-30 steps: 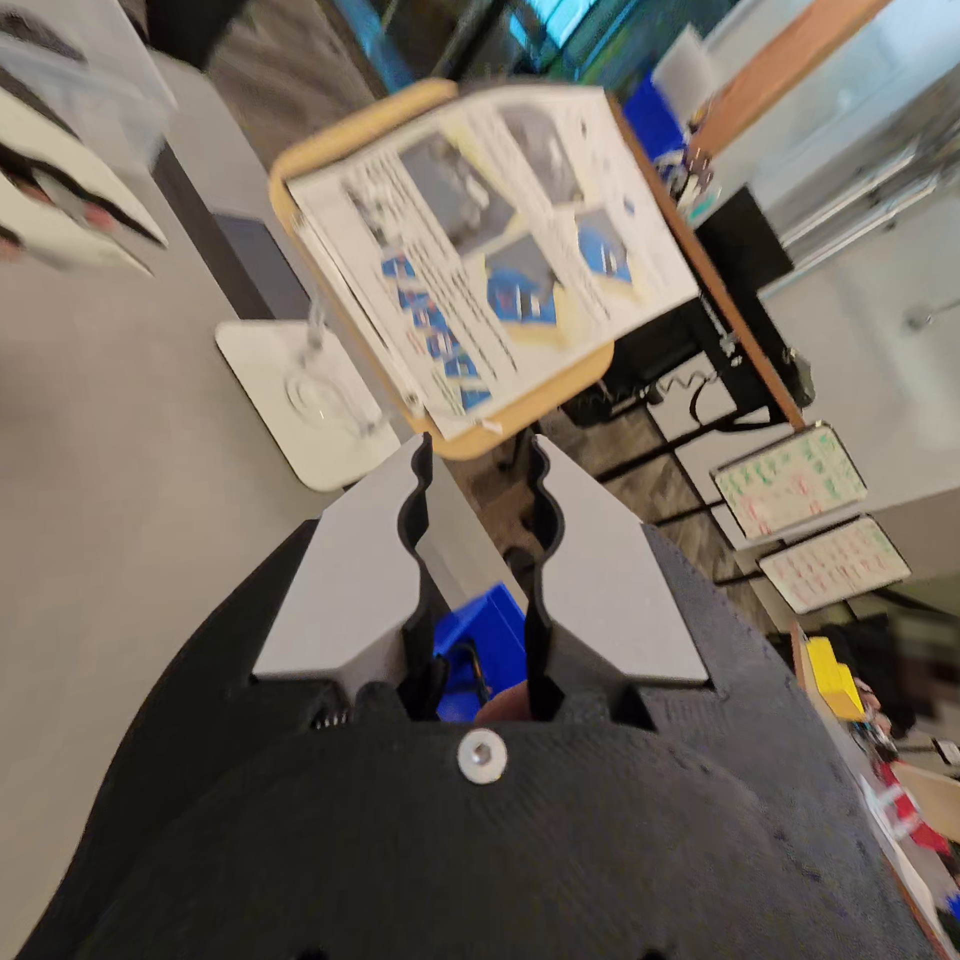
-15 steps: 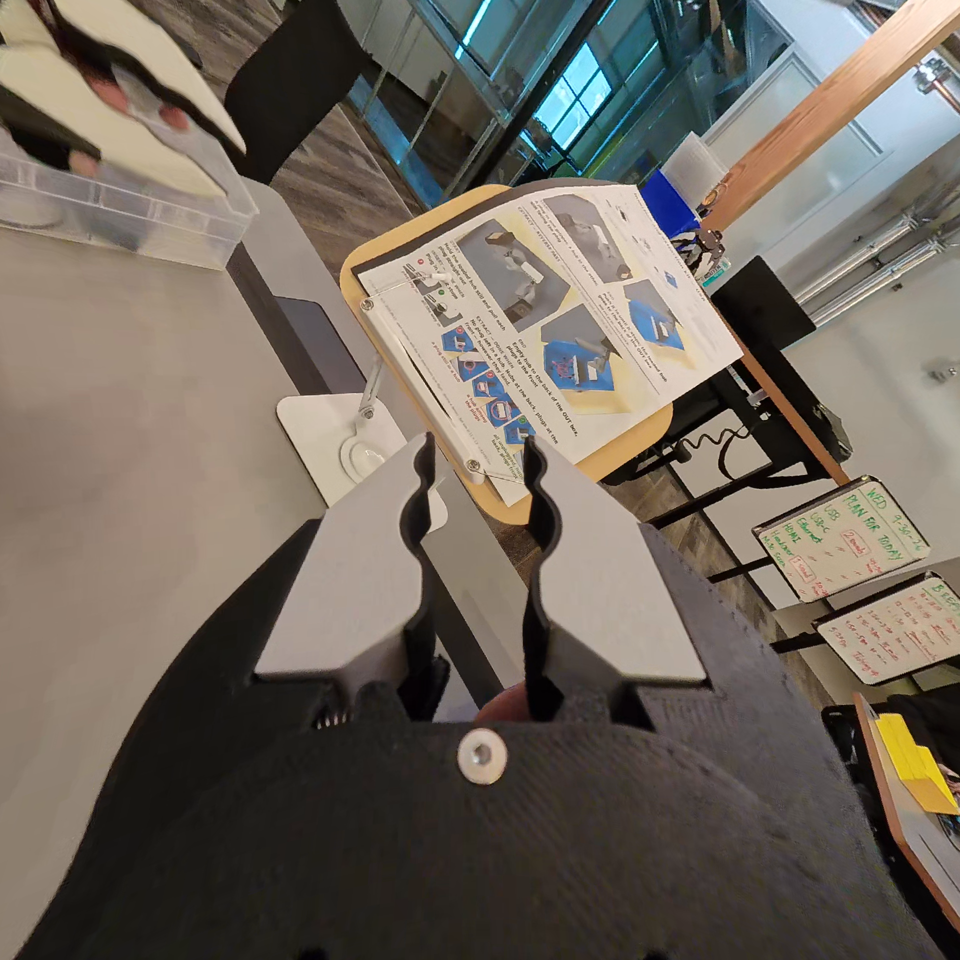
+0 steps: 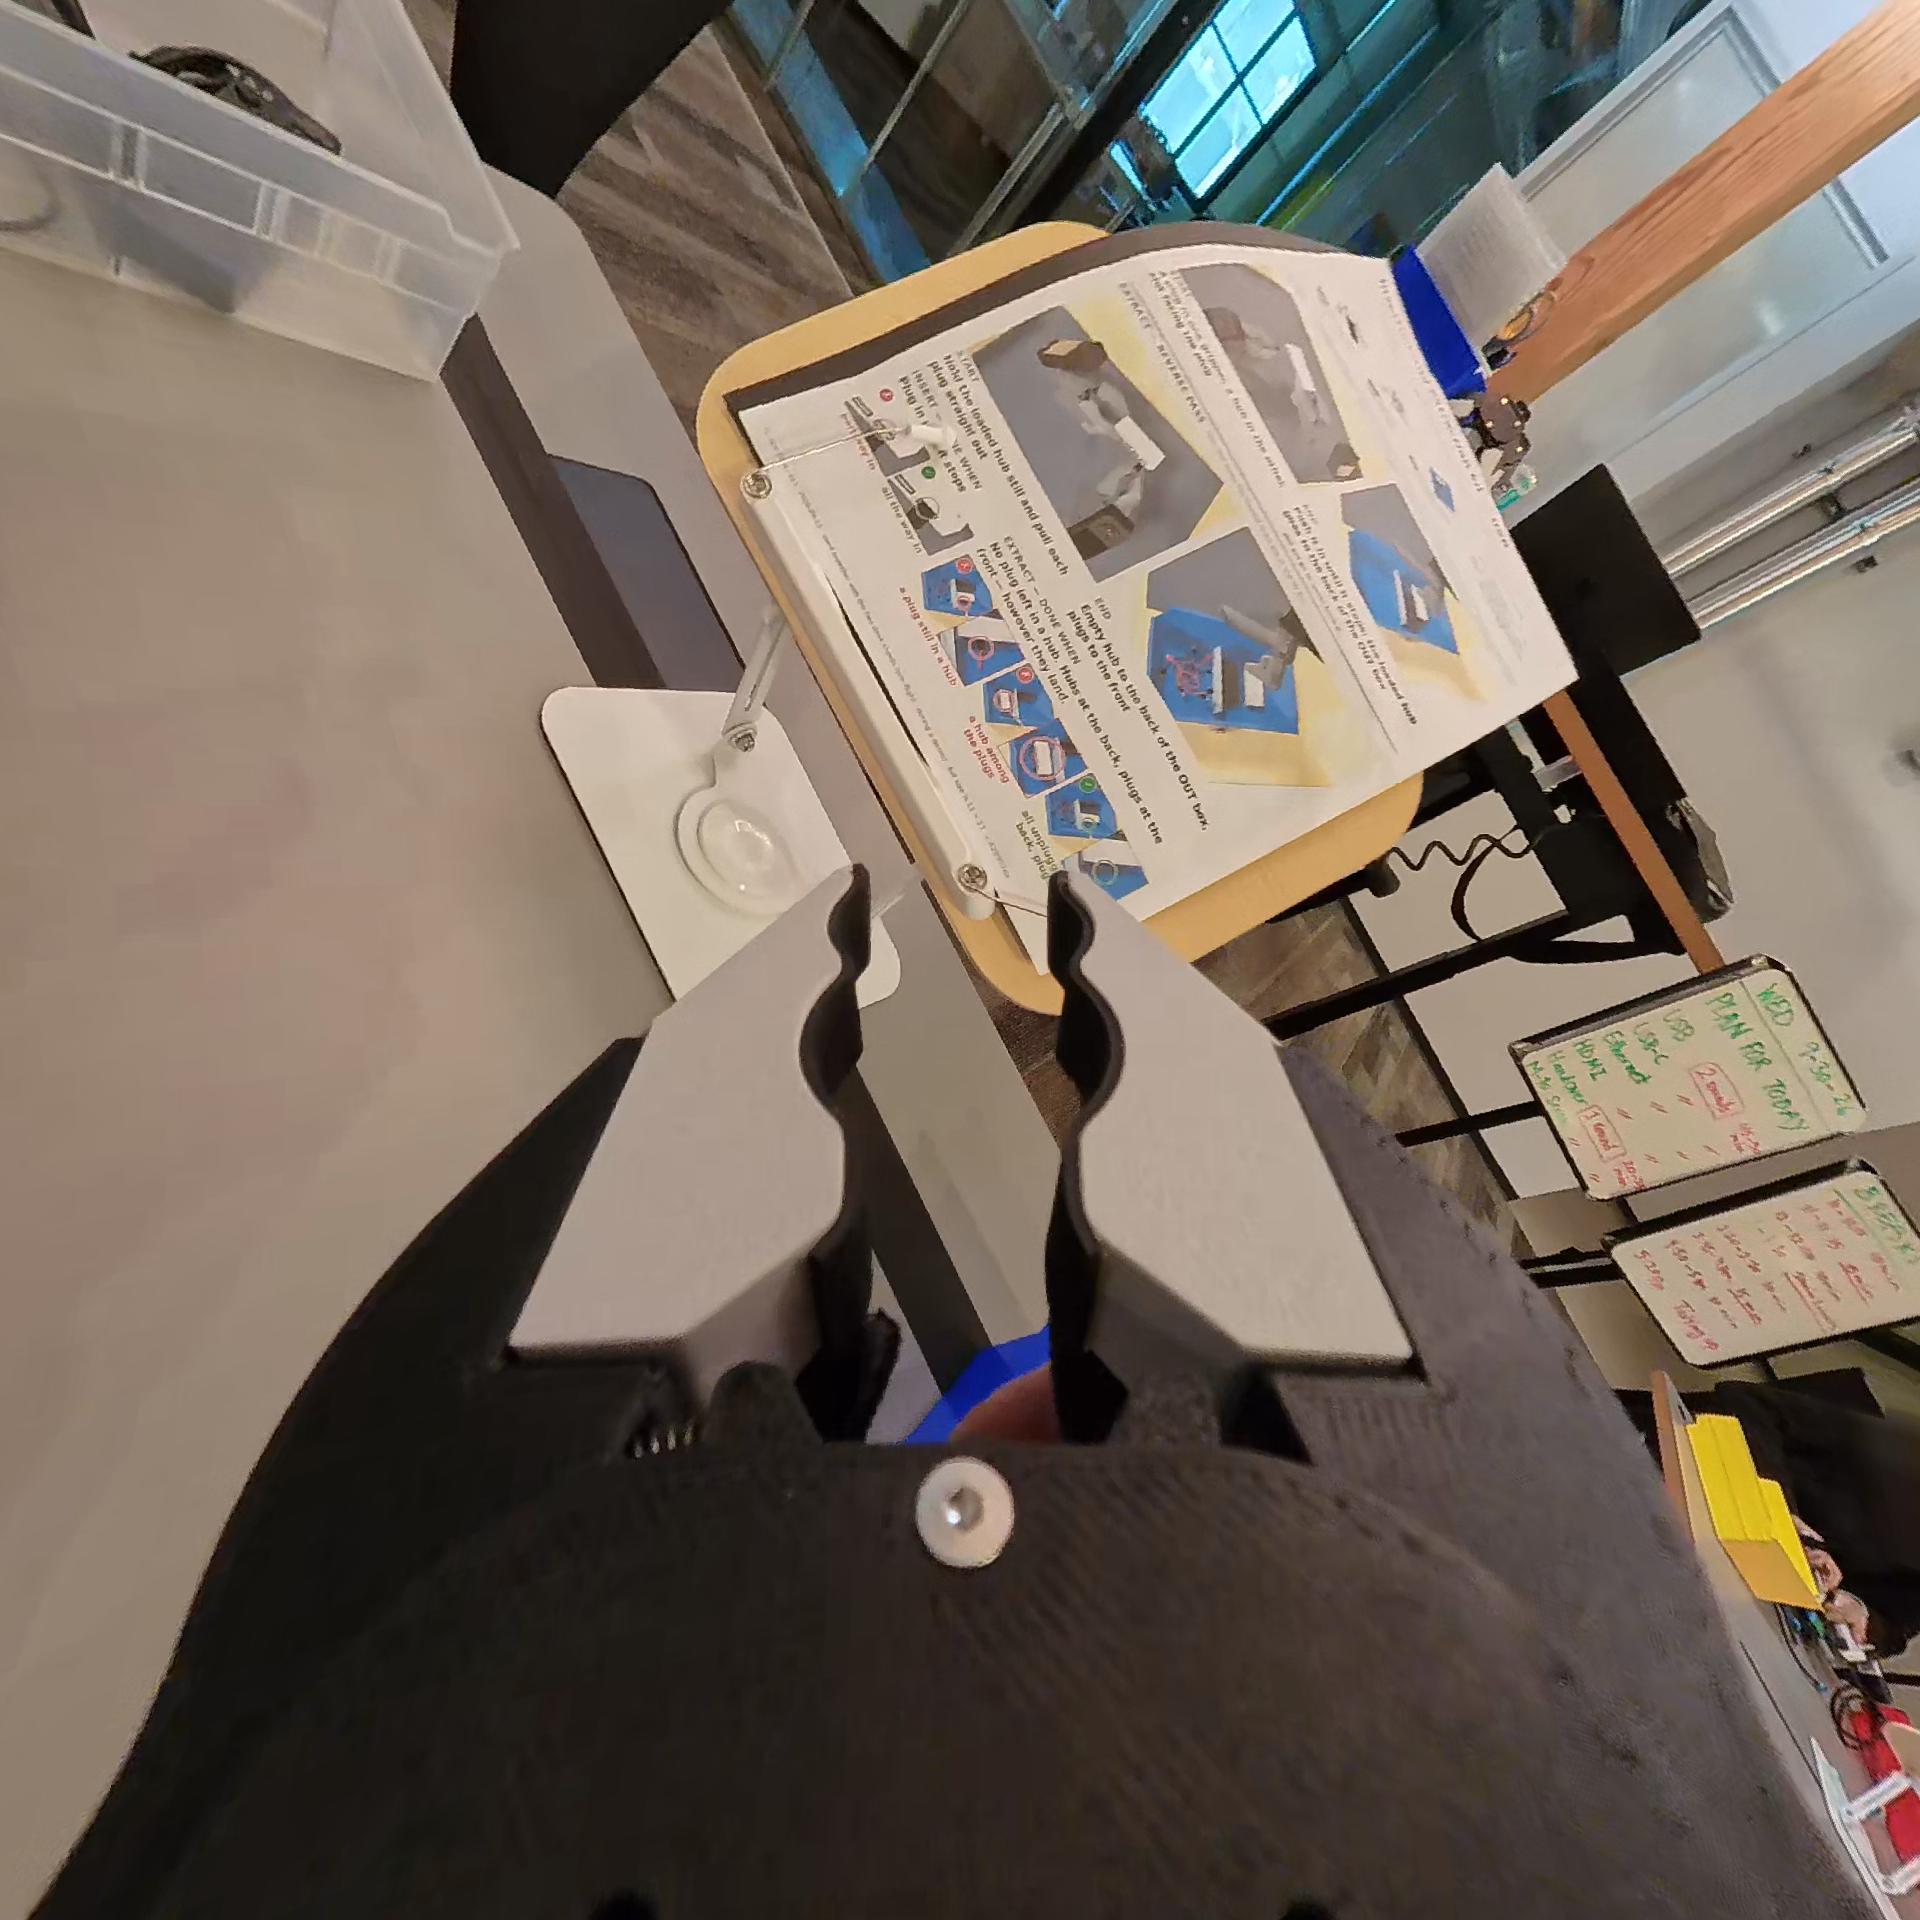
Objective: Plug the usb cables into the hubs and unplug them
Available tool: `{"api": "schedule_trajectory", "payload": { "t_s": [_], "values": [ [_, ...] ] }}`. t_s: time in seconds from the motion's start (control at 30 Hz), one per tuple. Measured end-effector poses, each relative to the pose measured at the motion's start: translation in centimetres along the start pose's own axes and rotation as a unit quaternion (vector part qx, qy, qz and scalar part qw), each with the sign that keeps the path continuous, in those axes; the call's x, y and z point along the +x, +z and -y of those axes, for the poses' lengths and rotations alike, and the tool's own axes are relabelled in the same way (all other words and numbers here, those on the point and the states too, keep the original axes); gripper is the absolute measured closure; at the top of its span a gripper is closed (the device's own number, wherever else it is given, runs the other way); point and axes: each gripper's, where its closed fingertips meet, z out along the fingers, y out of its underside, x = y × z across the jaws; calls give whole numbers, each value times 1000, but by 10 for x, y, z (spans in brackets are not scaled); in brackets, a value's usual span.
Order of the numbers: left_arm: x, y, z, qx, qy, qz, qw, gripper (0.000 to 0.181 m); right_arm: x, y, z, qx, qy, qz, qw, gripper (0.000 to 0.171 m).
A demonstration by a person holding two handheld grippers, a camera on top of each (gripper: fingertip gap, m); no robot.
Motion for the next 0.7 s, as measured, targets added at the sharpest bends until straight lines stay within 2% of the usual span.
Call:
{"api": "schedule_trajectory", "payload": {
  "t_s": [0.17,0.37,0.47,0.57,0.7],
  "values": [
    [2,41,-8,-20,42,-49,998,117,-4,10,-9,-14,-5,6,1000,139],
    [27,82,-24,-84,124,-135,979,117,-5,23,-25,-32,6,17,999,139],
    [31,92,-14,-61,129,-148,979,115,-8,29,-30,-36,10,24,999,139],
    [32,97,-10,-50,123,-162,978,116,-11,32,-32,-39,9,32,999,139],
    [40,100,-15,-18,21,-217,976,120,-10,29,-30,-33,8,32,999,139]
  ]
}}
